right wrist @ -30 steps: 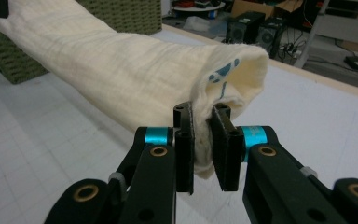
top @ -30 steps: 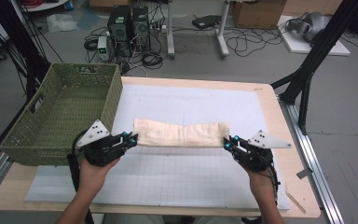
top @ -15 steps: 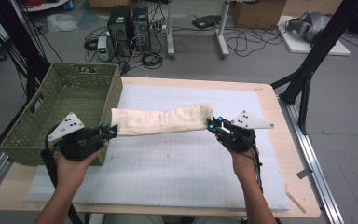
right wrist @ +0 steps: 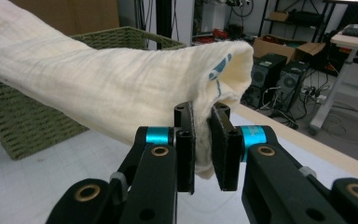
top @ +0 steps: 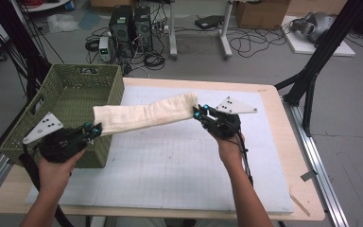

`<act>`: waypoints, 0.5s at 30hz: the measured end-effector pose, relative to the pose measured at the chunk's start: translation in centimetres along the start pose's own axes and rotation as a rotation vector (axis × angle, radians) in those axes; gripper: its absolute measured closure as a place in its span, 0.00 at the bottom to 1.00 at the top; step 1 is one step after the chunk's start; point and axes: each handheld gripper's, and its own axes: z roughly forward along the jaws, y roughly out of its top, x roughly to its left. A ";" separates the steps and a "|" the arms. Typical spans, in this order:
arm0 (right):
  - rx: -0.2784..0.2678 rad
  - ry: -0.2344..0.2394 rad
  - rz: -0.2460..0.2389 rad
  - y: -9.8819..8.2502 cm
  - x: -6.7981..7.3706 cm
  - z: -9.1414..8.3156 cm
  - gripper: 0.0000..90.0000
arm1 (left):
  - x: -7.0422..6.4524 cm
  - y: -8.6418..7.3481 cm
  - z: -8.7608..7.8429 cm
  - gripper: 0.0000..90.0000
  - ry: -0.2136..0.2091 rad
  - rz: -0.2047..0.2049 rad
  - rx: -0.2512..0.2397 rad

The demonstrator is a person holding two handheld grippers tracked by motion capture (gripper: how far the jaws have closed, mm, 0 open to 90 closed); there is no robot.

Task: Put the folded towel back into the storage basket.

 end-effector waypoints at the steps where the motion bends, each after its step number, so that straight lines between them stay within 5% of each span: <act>1: 0.000 0.003 -0.001 0.3 0.1 0.4 0.90 | 0.2 0.0 -0.2 0.90 0.005 -0.001 -0.002; 15: 0.029 0.043 -0.043 4.0 1.2 6.1 0.91 | 2.1 -0.2 -3.4 0.90 0.074 0.004 -0.025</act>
